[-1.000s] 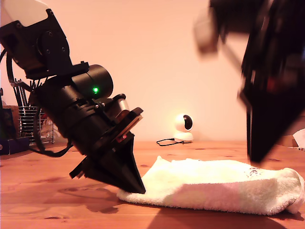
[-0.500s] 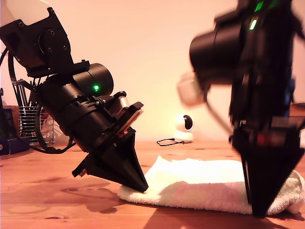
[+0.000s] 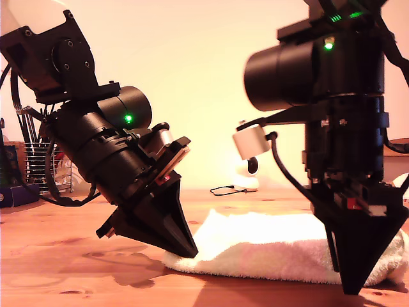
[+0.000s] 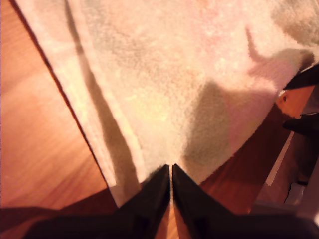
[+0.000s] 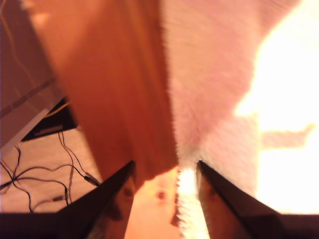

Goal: Fold the tea towel in front of you. After folding it, place it to the right side.

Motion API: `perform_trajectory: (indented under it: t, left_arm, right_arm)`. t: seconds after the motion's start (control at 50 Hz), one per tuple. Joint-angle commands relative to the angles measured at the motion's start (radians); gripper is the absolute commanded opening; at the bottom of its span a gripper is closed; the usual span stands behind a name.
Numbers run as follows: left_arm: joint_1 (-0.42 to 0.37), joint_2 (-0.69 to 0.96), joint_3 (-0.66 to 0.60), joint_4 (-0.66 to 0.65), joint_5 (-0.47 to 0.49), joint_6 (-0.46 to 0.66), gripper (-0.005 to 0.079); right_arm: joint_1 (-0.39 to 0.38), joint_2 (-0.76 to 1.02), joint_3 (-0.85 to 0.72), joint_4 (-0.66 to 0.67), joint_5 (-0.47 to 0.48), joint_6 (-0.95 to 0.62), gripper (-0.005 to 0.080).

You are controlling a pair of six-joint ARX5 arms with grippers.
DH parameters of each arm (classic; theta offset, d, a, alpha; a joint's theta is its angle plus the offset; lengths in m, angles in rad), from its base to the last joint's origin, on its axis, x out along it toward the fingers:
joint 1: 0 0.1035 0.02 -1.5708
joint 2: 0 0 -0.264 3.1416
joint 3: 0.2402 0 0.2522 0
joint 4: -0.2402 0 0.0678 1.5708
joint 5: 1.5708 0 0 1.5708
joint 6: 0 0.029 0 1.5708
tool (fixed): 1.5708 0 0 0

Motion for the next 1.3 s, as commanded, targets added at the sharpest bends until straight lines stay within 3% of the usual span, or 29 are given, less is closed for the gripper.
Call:
perform_trajectory:
  t: [0.0,0.62,1.28]
  left_arm:
    - [0.002,0.027,0.005,0.008,0.002,0.007,-0.0021]
    - [0.002,0.027,0.005,-0.001,0.003,0.007,-0.0021]
    - [0.002,0.027,0.005,-0.012,0.003,0.025,-0.0021]
  right_arm:
    - [0.016,-0.005,0.005,-0.011,0.004,0.004,0.0352]
    - [0.006,-0.003,0.053,0.015,0.044,-0.014,0.0353]
    - [-0.047,0.078,0.048,0.056,-0.049,-0.030,0.0378]
